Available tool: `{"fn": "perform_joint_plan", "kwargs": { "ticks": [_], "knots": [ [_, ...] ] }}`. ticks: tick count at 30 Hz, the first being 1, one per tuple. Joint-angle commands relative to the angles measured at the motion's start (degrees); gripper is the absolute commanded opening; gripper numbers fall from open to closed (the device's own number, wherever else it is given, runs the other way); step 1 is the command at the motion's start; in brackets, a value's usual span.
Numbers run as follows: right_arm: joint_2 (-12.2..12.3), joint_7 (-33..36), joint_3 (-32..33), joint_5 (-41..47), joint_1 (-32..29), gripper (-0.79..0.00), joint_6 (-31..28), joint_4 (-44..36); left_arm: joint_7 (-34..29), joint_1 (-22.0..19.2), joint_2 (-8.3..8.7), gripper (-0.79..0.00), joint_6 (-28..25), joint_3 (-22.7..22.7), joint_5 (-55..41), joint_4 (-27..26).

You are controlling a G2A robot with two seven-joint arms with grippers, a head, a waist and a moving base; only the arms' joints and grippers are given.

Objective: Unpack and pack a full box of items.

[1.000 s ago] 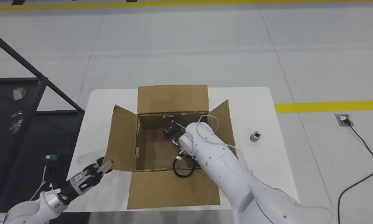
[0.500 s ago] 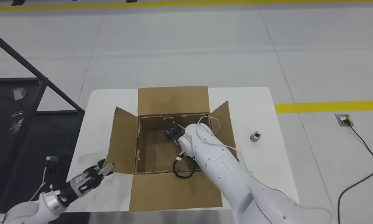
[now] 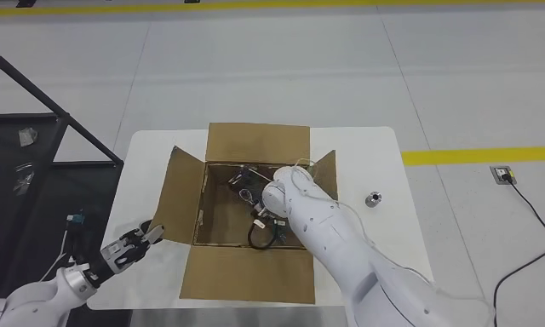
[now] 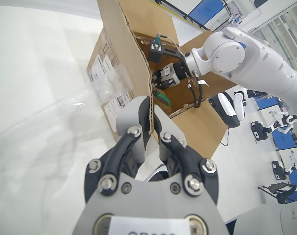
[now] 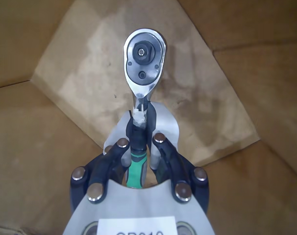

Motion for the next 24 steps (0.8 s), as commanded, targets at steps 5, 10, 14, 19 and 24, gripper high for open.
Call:
{"fn": "perform_joint_plan", "kwargs": {
  "ticks": [5, 10, 14, 19, 24],
  "knots": [
    [0.7, 0.3, 0.5, -0.5, 0.7, -0.785, -2.1, -2.5, -1.3, -2.3, 0.42, -0.785, 0.8, 0.8, 0.4, 0.9],
    [2.1, -0.3, 1.5, -0.4, 0.7, -0.785, -5.0, -5.1, -1.3, -2.2, 0.61, -0.785, 0.5, 1.1, -0.1, 0.9],
    [4.0, -1.0, 3.0, -0.4, 0.0, -0.785, -7.2, -8.6, -0.8, -1.5, 0.72, -0.785, 0.2, 1.2, -0.4, 1.0],
    [8.0, -0.6, 6.3, -1.7, -3.3, -0.785, -8.3, -18.3, 0.6, 0.4, 0.76, -0.785, -0.3, 0.9, -1.3, 0.8],
    [14.5, 6.2, 13.9, -7.1, -14.4, -0.785, -4.1, -44.3, 2.0, 2.8, 0.77, -0.606, -1.3, 0.4, -1.7, 0.0]
  ]
}}
